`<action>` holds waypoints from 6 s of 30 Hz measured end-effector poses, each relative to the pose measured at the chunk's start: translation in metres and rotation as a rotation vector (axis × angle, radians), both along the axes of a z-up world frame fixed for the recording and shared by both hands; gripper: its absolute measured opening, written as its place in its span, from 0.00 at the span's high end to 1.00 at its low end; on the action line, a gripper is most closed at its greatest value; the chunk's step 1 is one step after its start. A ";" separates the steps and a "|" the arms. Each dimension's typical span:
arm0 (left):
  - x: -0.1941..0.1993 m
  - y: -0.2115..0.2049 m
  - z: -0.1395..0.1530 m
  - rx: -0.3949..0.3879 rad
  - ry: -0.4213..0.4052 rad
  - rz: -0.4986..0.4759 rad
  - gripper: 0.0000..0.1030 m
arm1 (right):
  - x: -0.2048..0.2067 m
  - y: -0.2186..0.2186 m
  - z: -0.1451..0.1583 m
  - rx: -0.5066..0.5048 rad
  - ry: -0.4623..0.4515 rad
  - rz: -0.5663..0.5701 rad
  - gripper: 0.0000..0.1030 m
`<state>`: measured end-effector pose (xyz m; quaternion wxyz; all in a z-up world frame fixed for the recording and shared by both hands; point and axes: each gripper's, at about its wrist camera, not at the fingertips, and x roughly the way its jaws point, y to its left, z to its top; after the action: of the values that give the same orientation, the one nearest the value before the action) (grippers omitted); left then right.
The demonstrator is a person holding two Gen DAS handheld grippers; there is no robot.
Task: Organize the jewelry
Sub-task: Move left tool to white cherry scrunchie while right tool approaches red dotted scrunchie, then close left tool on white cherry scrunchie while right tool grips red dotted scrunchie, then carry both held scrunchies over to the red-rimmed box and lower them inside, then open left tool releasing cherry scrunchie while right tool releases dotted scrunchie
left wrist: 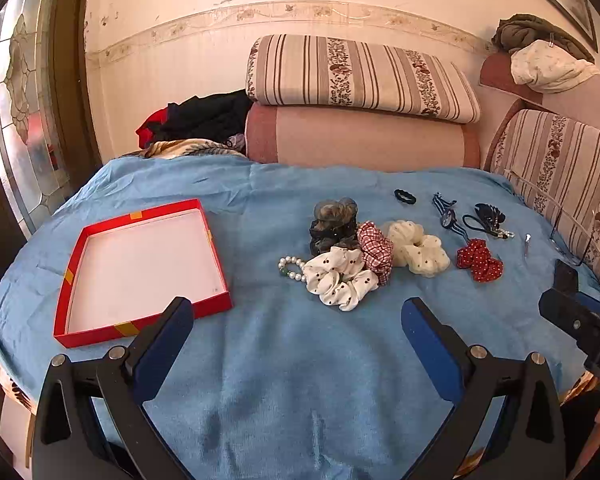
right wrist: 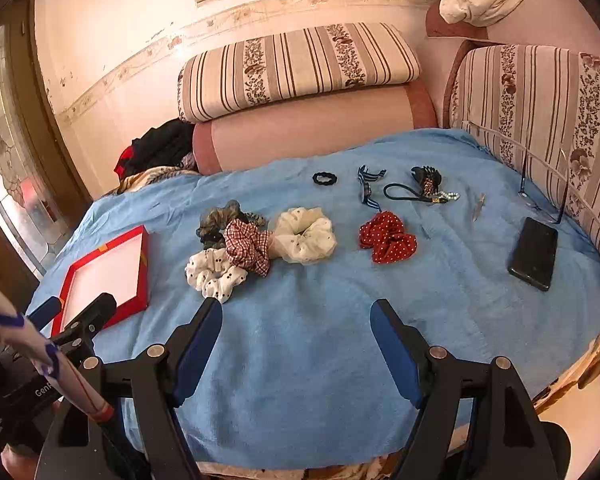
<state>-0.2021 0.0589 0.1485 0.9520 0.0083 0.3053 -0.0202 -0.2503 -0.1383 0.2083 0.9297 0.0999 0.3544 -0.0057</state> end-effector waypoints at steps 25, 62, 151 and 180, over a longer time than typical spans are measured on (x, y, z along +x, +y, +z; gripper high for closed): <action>0.050 0.035 -0.039 -0.104 0.133 -0.025 0.00 | 0.038 -0.042 -0.036 0.039 0.105 -0.072 0.22; 0.172 -0.017 -0.094 -0.084 0.235 -0.340 0.43 | 0.169 -0.136 -0.113 0.066 0.259 -0.120 0.86; 0.211 0.336 -0.076 -0.261 0.162 0.379 0.90 | 0.296 0.370 -0.110 0.009 0.275 0.635 0.86; 0.206 0.253 -0.031 -0.270 0.050 0.221 0.61 | 0.223 0.189 -0.042 0.175 0.148 0.533 0.51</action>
<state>0.0042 0.3114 0.1173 0.9331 -0.1536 0.3223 0.0436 -0.0271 0.0509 0.1661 0.8579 0.0824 0.4344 0.2620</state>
